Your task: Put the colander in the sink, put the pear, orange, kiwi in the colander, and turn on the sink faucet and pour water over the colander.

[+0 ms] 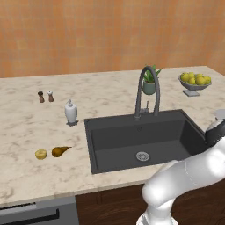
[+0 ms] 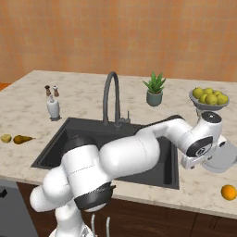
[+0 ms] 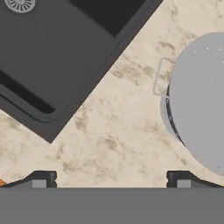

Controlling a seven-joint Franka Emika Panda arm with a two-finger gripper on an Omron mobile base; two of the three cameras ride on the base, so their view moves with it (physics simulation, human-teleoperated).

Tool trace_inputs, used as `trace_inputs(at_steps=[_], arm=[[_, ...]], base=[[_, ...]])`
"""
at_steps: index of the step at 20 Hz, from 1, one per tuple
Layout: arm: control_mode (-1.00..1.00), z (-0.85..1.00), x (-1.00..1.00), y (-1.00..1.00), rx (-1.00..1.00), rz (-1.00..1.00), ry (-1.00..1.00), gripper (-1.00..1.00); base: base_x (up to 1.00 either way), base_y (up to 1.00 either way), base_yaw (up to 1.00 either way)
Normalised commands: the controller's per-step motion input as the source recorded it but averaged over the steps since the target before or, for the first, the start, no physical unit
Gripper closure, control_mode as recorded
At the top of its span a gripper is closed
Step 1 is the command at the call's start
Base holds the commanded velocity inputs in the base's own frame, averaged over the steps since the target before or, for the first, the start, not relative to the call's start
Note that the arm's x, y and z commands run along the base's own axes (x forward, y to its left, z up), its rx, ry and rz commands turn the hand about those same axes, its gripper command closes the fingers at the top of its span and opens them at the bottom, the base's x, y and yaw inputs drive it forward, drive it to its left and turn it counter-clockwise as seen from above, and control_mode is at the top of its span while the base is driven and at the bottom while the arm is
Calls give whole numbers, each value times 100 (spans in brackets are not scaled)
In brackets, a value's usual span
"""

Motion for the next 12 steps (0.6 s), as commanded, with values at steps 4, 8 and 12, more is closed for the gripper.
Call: trace_inputs(at_steps=[4, 8, 12], arm=[[-100, -24, 57, -19, -2, 11, 9, -100], [-100, -42, 40, -19, -8, 10, 6, -100], [-100, -34, 29, -39, -3, 9, 1, -100]], base=[[0, 0, 0], [0, 0, 0], [0, 0, 0]])
